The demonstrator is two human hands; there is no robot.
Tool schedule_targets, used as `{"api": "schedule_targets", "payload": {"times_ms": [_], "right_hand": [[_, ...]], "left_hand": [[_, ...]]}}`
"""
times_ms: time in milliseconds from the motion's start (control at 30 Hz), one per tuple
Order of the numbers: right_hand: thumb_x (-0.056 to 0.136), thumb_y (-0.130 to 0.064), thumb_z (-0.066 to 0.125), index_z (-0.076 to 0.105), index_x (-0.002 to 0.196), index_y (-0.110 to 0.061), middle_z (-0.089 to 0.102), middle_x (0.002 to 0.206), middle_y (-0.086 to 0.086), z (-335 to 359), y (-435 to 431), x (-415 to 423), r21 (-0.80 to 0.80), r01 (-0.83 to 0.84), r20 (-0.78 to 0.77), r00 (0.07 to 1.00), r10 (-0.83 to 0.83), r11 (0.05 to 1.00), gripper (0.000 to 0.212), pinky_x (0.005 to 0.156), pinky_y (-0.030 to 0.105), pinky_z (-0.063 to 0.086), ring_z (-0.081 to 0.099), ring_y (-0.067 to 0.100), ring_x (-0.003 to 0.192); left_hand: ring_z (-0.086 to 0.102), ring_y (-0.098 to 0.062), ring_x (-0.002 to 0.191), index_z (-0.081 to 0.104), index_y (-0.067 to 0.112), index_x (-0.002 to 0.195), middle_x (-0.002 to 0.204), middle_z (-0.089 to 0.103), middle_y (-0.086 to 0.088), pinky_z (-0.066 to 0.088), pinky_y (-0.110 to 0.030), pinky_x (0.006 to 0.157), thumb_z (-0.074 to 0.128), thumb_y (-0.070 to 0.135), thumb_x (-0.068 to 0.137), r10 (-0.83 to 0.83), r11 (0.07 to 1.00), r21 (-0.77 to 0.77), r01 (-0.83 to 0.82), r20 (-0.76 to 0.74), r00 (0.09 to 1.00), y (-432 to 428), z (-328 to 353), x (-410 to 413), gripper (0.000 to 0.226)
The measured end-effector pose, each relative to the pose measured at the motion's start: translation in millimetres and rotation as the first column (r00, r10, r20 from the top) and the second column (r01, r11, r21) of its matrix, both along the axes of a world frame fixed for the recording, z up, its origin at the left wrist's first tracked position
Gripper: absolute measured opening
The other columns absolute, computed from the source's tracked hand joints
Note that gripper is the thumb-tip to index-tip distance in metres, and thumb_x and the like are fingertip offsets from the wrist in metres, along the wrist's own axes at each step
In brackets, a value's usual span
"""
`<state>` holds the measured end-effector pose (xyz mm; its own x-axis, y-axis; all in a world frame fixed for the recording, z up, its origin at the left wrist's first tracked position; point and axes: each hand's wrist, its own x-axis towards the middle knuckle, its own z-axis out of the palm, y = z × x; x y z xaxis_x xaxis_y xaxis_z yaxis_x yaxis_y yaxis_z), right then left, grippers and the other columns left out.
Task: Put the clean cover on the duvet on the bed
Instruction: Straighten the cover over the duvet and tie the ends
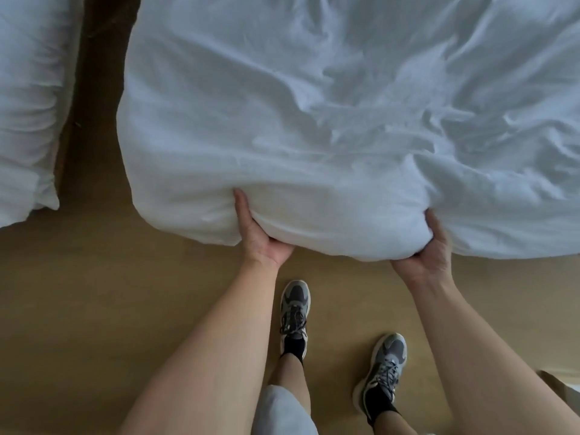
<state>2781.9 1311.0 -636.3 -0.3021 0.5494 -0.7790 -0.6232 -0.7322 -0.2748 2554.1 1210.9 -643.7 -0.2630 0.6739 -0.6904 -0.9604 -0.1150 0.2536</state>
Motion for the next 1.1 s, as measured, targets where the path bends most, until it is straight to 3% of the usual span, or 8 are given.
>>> {"api": "schedule_targets", "payload": {"times_ms": [100,233,400,500,633,767,900,1100], "right_hand": [[0.100,-0.051,0.055,0.061,0.138,-0.022,0.067,0.133,0.006,15,8,-7,-0.005,-0.050,0.079,0.996,0.051,0.999,0.048,0.098,0.055,0.053,0.065,0.033,0.121],[0.102,-0.049,0.050,0.064,0.130,-0.021,0.074,0.118,0.011,42,31,-17,-0.132,-0.132,0.271,0.949,0.163,0.982,0.043,0.069,0.055,0.060,0.072,0.037,0.102],[0.097,-0.032,0.046,0.066,0.127,-0.021,0.071,0.118,0.005,88,69,-22,-0.201,-0.340,0.455,0.798,0.395,0.919,0.038,0.080,0.040,0.051,0.065,0.031,0.107],[0.089,-0.036,0.056,0.064,0.116,-0.020,0.067,0.114,0.005,113,96,-24,-0.186,-0.425,0.527,0.718,0.455,0.886,0.032,0.110,0.051,0.035,0.055,0.034,0.116],[0.093,-0.041,0.048,0.058,0.130,-0.015,0.061,0.126,0.013,140,135,-41,-0.092,-0.530,0.519,0.697,0.495,0.843,0.046,0.119,0.063,0.010,0.041,0.042,0.135],[0.098,-0.043,0.038,0.054,0.138,-0.012,0.061,0.134,0.021,153,164,-53,0.040,-0.611,0.409,0.732,0.545,0.791,0.053,0.115,0.072,-0.002,0.044,0.048,0.137],[0.102,-0.031,0.032,0.054,0.138,-0.002,0.065,0.128,0.023,153,168,-61,0.215,-0.454,0.119,0.891,0.439,0.864,0.051,0.104,0.072,0.036,0.063,0.047,0.117],[0.103,-0.014,0.037,0.066,0.116,-0.004,0.073,0.103,0.013,137,160,-80,0.206,-0.322,0.234,0.933,0.273,0.924,0.033,0.085,0.039,0.061,0.073,0.029,0.093]], "left_hand": [[0.064,-0.039,0.121,0.065,0.028,0.135,0.136,0.065,-0.010,0.048,-0.062,0.099,0.075,0.068,0.074,0.056,0.998,-0.019,-0.057,-0.042,0.998,5,11,-1,0.074],[0.065,-0.039,0.119,0.065,0.027,0.136,0.132,0.068,-0.011,0.048,-0.062,0.099,0.072,0.066,0.078,0.075,0.995,-0.063,-0.078,-0.054,0.996,15,29,-14,0.070],[0.058,-0.041,0.100,0.059,0.014,0.116,0.115,0.065,-0.010,0.039,-0.079,0.093,0.076,0.069,0.067,-0.291,0.796,-0.563,0.223,-0.032,0.956,36,61,-45,0.075],[0.048,-0.051,0.114,0.054,0.025,0.128,0.122,0.057,-0.002,0.023,-0.094,0.081,0.078,0.071,0.059,-0.433,0.712,-0.637,0.296,-0.066,0.899,46,80,-68,0.087],[0.004,-0.063,0.145,0.033,0.046,0.152,0.165,0.022,0.003,0.012,-0.099,0.076,0.063,0.091,0.057,-0.165,0.865,-0.491,0.105,-0.081,0.983,54,78,-72,0.109],[-0.010,-0.055,0.149,0.018,0.044,0.159,0.169,0.009,-0.005,0.001,-0.093,0.092,0.047,0.104,0.051,0.030,0.854,-0.518,-0.055,-0.056,0.998,59,58,-38,0.127],[0.010,-0.059,0.147,0.035,0.036,0.154,0.163,0.028,-0.012,0.012,-0.091,0.096,0.059,0.100,0.049,0.108,0.907,-0.413,-0.082,0.040,0.993,65,40,-10,0.125],[0.051,-0.049,0.111,0.044,0.011,0.134,0.135,0.041,-0.023,0.040,-0.079,0.094,0.077,0.087,0.045,0.110,0.910,-0.415,-0.014,0.208,0.972,75,36,10,0.121]]}}
